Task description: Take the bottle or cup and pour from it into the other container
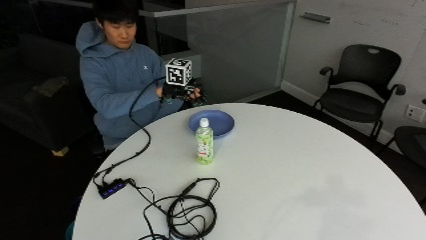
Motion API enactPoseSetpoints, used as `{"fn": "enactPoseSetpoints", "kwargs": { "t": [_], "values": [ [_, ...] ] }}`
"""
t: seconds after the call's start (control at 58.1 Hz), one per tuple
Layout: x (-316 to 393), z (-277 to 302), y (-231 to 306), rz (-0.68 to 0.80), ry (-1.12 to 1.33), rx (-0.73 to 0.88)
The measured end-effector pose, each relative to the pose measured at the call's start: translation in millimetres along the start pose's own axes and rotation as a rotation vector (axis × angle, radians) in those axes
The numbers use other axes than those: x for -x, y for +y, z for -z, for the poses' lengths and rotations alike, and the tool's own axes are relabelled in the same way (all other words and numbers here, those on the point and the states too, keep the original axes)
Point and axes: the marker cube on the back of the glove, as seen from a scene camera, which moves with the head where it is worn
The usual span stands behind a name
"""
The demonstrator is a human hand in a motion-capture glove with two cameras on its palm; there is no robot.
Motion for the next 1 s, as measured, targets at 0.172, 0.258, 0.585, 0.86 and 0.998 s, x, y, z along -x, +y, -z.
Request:
{"fn": "enactPoseSetpoints", "kwargs": {
  "t": [0.172,0.258,0.585,0.86,0.998],
  "values": [
    [-7.3,3.6,1.7,-0.017,-0.01,0.015],
    [-11.8,3.7,4.7,-0.029,0.0,0.011],
    [-40.2,11.3,37.9,-0.06,0.001,-0.003],
    [-102.7,17.5,64.5,-0.134,0.037,-0.046],
    [-133.1,15.0,76.8,-0.15,0.02,-0.069]
  ]
}}
